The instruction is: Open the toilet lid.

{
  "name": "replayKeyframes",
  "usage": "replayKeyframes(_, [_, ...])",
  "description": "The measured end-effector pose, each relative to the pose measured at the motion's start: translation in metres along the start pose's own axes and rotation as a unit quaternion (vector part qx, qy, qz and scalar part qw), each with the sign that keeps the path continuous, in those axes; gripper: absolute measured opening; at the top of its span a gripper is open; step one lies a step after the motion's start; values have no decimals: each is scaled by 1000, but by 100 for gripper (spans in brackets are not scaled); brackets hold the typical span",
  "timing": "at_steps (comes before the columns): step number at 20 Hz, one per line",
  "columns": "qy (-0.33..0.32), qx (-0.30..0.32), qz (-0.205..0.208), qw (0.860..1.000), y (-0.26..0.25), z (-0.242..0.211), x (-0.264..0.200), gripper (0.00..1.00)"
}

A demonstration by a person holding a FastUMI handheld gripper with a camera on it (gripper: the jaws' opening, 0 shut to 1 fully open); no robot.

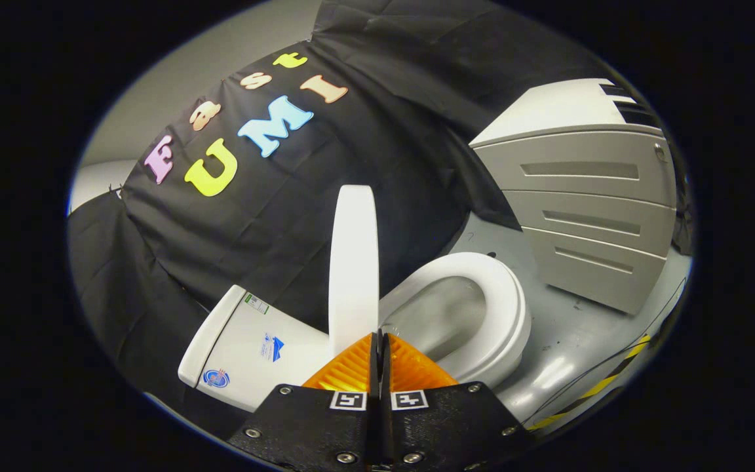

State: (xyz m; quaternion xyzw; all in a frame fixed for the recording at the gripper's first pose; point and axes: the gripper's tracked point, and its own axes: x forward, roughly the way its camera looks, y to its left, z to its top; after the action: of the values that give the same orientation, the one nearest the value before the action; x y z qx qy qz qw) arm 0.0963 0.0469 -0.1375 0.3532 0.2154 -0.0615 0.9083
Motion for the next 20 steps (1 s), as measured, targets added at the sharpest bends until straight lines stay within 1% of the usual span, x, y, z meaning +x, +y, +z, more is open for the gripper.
replayKeyframes(3, [-3,-25,-4,1000,14,0,-2,0])
replayKeyframes(7, [-9,-78,-7,997,32,0,-4,0])
replayKeyframes(11, [-11,-89,-5,996,45,0,-7,0])
replayKeyframes(20, [-17,-164,-4,986,85,-7,-10,0])
